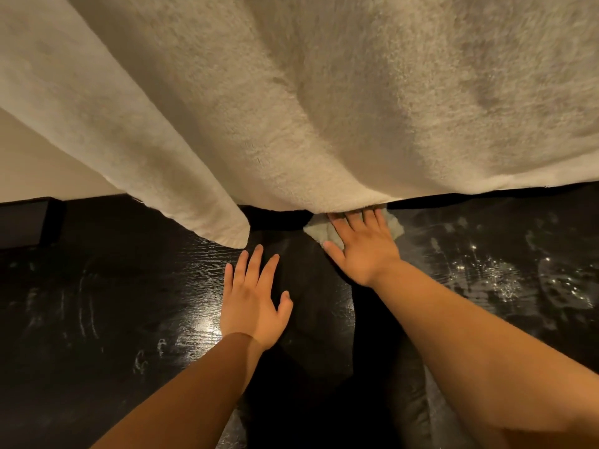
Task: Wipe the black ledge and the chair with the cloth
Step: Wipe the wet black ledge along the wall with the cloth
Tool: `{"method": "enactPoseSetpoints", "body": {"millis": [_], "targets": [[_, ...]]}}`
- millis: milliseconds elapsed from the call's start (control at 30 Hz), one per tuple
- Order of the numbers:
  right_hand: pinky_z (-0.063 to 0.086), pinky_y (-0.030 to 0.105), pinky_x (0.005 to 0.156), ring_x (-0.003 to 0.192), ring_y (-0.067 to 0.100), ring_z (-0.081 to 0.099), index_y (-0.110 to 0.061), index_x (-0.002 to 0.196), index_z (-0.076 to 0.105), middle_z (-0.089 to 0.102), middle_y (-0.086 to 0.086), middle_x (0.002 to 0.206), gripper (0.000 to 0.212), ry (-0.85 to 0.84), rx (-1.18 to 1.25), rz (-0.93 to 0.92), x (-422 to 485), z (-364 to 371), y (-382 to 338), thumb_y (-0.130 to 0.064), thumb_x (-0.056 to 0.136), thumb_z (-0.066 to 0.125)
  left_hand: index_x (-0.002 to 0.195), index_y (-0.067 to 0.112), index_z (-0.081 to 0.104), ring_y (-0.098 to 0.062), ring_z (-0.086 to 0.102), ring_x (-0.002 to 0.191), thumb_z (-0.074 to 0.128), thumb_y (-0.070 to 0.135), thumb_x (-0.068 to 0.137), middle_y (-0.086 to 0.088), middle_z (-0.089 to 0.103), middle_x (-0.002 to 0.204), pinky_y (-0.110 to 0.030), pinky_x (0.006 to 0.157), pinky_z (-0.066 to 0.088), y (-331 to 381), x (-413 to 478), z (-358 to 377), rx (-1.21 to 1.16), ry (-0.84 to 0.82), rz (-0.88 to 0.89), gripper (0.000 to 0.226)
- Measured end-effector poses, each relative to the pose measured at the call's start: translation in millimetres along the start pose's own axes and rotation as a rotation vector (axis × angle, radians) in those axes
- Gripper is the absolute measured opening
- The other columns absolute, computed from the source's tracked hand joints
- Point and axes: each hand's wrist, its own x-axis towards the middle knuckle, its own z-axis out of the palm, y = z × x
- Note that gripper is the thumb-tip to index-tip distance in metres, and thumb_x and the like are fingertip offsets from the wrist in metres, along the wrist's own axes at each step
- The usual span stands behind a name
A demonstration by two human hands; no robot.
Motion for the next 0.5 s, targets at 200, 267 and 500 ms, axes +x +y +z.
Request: {"method": "enactPoseSetpoints", "body": {"millis": [200, 267, 500], "targets": [[-0.012, 0.052, 0.124, 0.156, 0.034, -0.012, -0.03, 0.164, 0.011, 0.003, 0.003, 0.172, 0.069, -0.018, 0.078, -0.086, -54, 12, -17, -0.063, 0.103, 0.011, 0.161, 0.031, 0.033, -0.028, 0.006, 0.161, 0.044, 0.055, 0.092, -0.001, 0.016, 0.174, -0.054, 0.13, 0.008, -1, -1, 1, -0.007, 0.007, 0.002, 0.074], [-0.009, 0.053, 0.125, 0.156, 0.034, -0.011, -0.032, 0.163, 0.014, 0.004, 0.002, 0.172, 0.065, -0.025, 0.08, -0.143, -65, 18, -13, -0.059, 0.105, 0.016, 0.161, 0.032, 0.032, -0.027, 0.005, 0.161, 0.044, 0.056, 0.093, 0.0, 0.015, 0.174, -0.053, 0.13, 0.007, -1, -1, 2, -0.001, 0.004, 0.0, 0.073], [0.007, 0.056, 0.123, 0.144, 0.042, 0.026, -0.033, 0.159, 0.028, 0.037, 0.009, 0.16, 0.075, -0.073, -0.044, -0.013, 8, -5, 18, -0.067, 0.093, 0.014, 0.161, 0.031, 0.033, -0.027, 0.006, 0.161, 0.044, 0.056, 0.092, -0.001, 0.016, 0.174, -0.053, 0.13, 0.007, -1, 0, 1, 0.0, 0.005, -0.006, 0.074]]}}
